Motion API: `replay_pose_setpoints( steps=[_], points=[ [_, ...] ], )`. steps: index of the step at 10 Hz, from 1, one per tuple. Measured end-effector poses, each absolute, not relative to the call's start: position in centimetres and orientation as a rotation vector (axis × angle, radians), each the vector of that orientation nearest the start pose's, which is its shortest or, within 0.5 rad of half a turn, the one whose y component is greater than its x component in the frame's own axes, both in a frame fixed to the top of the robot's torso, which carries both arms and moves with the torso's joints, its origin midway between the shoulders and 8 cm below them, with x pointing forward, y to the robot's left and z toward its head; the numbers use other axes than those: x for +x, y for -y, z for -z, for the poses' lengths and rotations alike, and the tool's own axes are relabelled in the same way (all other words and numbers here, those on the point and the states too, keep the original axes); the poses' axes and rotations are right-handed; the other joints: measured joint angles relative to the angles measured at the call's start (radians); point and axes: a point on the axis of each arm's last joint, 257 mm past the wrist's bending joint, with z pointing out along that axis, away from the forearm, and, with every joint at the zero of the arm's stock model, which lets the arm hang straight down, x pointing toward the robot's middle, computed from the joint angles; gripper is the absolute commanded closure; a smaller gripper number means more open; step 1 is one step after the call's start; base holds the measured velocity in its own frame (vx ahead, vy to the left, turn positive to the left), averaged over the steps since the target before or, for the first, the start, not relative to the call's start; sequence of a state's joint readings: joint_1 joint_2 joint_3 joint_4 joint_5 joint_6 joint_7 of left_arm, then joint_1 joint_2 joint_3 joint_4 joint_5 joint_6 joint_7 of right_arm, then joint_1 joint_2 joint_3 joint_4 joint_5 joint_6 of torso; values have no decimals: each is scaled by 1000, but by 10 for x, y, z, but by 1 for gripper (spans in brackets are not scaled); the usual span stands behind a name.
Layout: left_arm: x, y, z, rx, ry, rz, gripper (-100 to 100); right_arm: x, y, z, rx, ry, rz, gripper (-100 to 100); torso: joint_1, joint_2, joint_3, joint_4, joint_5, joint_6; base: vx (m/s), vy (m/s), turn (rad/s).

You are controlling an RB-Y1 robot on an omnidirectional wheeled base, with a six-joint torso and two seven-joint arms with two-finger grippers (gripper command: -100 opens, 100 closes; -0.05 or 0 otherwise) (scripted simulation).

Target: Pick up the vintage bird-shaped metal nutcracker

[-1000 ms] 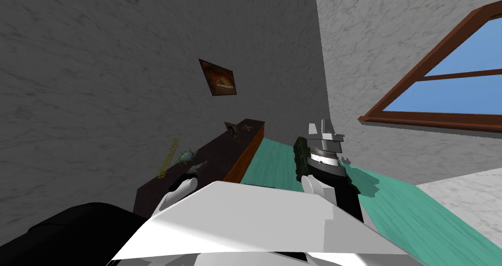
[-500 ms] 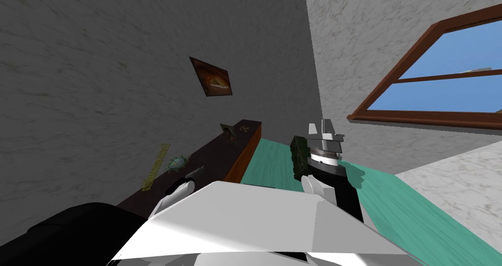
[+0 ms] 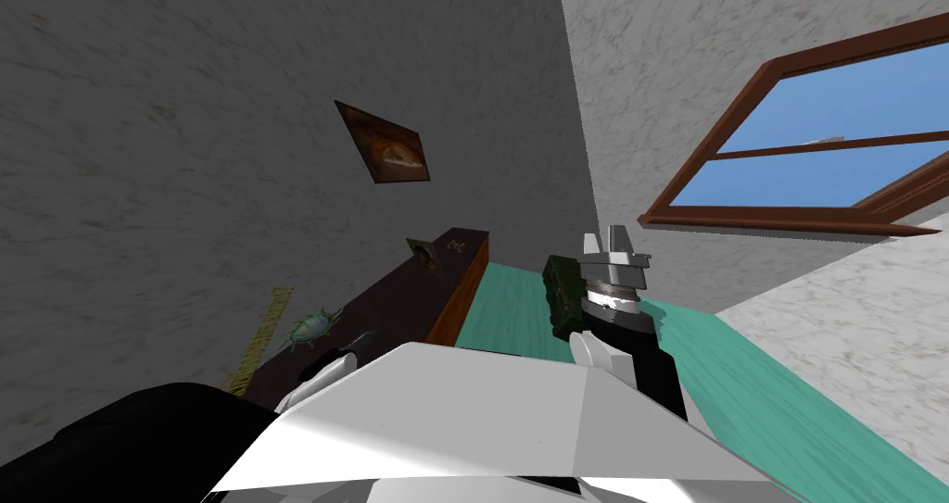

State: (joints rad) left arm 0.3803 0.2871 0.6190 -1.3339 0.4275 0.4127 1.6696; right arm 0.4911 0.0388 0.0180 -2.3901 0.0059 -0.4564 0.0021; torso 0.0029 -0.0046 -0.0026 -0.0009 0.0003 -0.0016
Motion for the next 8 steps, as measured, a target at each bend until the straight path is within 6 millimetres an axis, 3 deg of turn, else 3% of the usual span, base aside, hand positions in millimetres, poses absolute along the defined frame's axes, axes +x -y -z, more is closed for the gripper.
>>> replay_pose_setpoints(
  steps=[8],
  points=[
    [103,-657,499,-2267,1478,809,-100,328,273,-68,622,-529,-1331,0,0,0,0,0,0,0,67,25,-91]
  ],
)
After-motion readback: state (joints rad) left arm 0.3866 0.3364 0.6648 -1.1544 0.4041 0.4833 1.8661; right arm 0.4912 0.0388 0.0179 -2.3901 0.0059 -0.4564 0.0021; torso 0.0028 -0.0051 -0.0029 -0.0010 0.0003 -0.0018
